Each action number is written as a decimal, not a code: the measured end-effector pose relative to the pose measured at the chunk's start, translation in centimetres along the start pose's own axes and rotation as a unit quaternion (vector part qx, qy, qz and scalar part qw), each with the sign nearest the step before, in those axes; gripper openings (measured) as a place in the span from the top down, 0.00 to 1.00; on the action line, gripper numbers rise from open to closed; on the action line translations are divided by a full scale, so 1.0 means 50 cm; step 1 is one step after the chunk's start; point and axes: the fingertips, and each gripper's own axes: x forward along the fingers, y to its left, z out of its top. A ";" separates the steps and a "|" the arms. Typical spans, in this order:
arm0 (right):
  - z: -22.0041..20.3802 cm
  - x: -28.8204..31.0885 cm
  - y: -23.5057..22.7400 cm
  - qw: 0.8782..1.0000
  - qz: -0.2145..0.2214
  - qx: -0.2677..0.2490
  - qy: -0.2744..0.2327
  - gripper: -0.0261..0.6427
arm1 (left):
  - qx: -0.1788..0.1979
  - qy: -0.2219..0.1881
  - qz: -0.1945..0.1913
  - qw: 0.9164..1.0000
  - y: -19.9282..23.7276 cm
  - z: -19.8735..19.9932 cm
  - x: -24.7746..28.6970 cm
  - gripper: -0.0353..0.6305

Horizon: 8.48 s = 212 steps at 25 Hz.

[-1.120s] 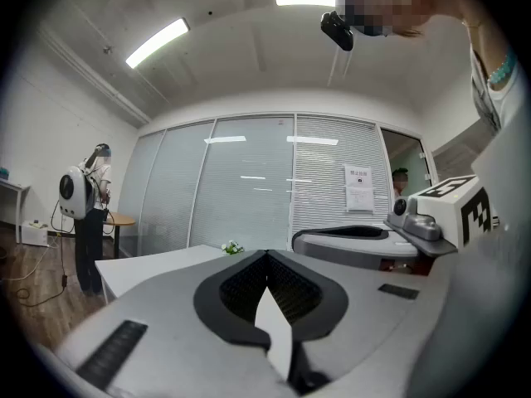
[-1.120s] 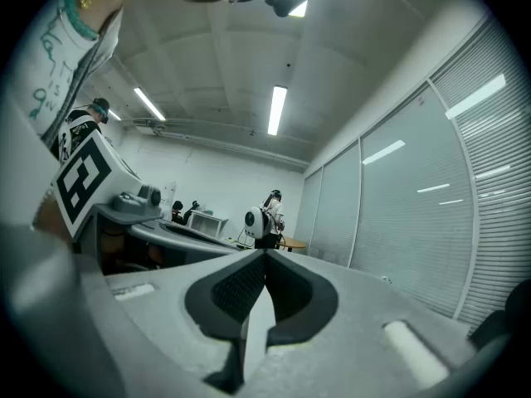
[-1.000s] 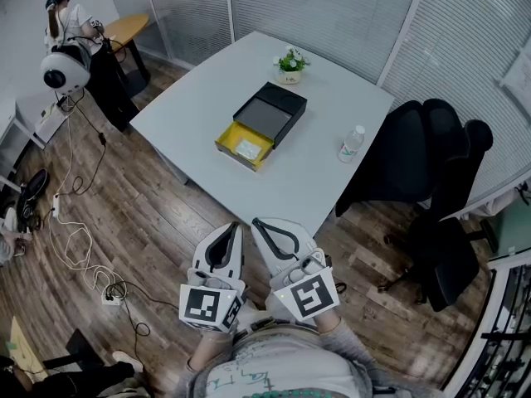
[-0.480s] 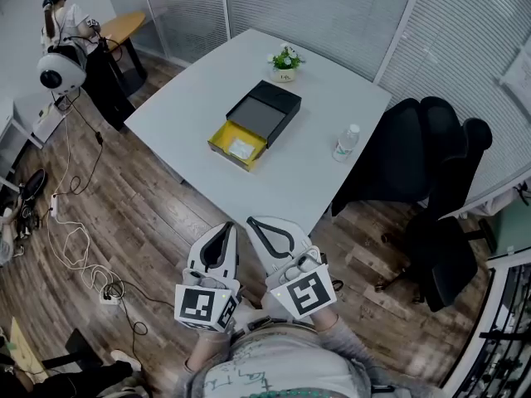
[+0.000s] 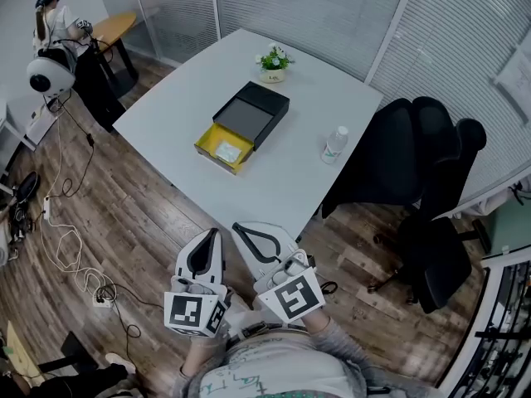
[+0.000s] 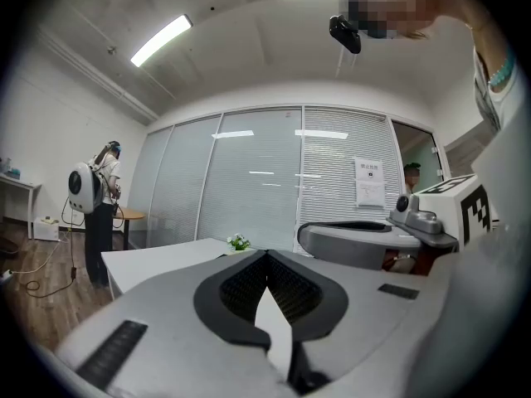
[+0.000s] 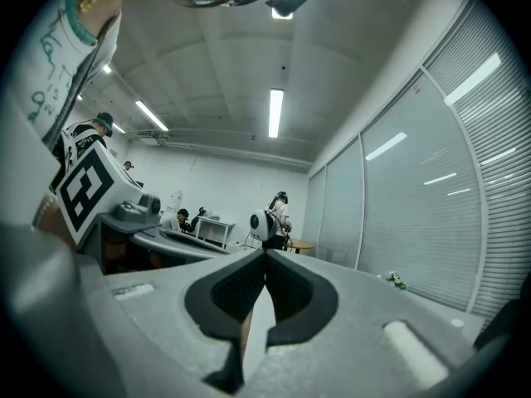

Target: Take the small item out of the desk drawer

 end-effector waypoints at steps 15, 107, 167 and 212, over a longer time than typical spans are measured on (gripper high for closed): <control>-0.011 0.126 -0.072 0.999 -0.038 0.002 0.001 0.96 | 0.004 0.008 -0.040 0.999 0.096 0.028 0.116 0.95; -0.136 0.396 -0.339 0.987 -0.137 0.057 0.060 0.96 | 0.020 0.077 -0.143 0.987 0.301 0.006 0.463 0.95; -0.232 0.621 -0.470 0.900 -0.392 0.058 0.184 0.96 | 0.013 0.097 -0.447 0.889 0.490 0.041 0.700 0.95; -0.564 0.643 -0.438 0.853 -0.207 -0.029 0.478 0.96 | 0.063 0.156 -0.465 0.869 0.569 -0.012 0.712 0.95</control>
